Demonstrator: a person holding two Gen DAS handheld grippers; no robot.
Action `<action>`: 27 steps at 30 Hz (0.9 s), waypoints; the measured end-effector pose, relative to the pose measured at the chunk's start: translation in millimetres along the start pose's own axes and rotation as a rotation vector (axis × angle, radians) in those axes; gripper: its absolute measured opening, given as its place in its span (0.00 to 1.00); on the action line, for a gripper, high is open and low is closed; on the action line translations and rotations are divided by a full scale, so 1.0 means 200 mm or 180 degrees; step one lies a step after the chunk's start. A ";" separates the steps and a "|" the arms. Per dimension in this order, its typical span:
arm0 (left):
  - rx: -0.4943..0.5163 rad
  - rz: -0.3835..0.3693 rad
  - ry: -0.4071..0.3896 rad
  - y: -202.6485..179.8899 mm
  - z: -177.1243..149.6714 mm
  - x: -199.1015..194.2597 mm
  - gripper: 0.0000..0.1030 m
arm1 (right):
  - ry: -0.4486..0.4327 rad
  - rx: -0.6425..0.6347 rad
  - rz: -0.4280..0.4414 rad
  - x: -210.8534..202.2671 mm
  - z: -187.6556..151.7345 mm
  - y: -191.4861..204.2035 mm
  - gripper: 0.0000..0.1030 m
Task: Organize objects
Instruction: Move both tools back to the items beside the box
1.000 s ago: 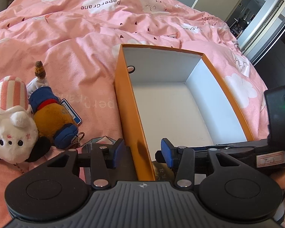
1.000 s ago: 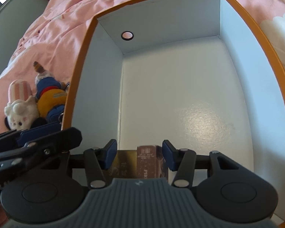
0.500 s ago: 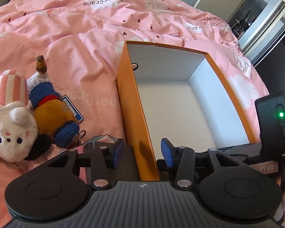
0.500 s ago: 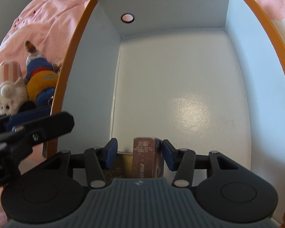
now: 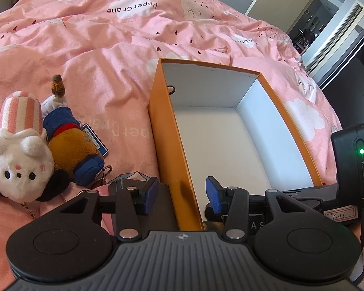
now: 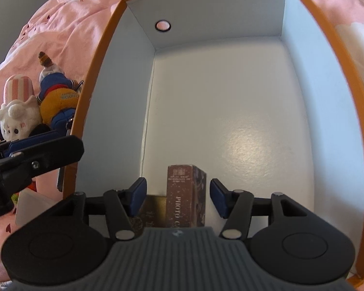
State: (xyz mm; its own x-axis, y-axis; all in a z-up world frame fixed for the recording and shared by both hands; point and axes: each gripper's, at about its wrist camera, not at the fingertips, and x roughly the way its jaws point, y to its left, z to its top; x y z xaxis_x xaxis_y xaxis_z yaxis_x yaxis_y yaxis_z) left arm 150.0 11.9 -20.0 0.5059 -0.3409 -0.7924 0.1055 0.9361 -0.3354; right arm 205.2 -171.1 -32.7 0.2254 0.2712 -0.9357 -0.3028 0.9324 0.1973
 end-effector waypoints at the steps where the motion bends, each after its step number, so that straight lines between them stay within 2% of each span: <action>1: 0.0027 -0.0003 -0.0021 -0.01 0.00 -0.02 0.51 | -0.0062 -0.0031 -0.0023 -0.03 -0.01 0.00 0.58; 5: 0.0138 -0.0022 -0.0094 -0.02 -0.01 -0.10 0.51 | -0.0423 -0.0260 0.0039 -0.17 -0.05 0.05 0.58; 9: 0.0152 0.0052 -0.0165 0.02 0.00 -0.21 0.51 | -0.0825 -0.0665 0.0071 -0.31 -0.10 0.16 0.57; 11: 0.0108 0.0125 -0.0181 0.05 0.00 -0.25 0.51 | -0.0964 -0.0846 0.0125 -0.36 -0.12 0.22 0.51; 14: 0.0008 0.0210 -0.0189 0.12 -0.01 -0.30 0.51 | -0.1090 -0.1067 0.0244 -0.40 -0.14 0.30 0.50; 18: -0.0174 0.0274 -0.0142 0.22 -0.05 -0.33 0.51 | -0.1154 -0.1423 0.0319 -0.40 -0.16 0.45 0.49; 21: -0.0297 0.0336 -0.0070 0.29 -0.09 -0.31 0.51 | -0.1102 -0.1812 0.0266 -0.37 -0.20 0.59 0.49; 27: -0.0382 0.0449 0.0034 0.38 -0.15 -0.27 0.50 | -0.0811 -0.2376 0.0055 -0.21 -0.25 0.77 0.49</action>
State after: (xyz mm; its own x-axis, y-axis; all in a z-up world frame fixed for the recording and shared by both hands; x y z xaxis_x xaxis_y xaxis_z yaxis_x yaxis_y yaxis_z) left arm 105.9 99.2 -17.7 0.4993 -0.2083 -0.8410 -0.0690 0.9580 -0.2783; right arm 103.3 -50.5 22.6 0.3929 0.4147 -0.8207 -0.8295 0.5451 -0.1217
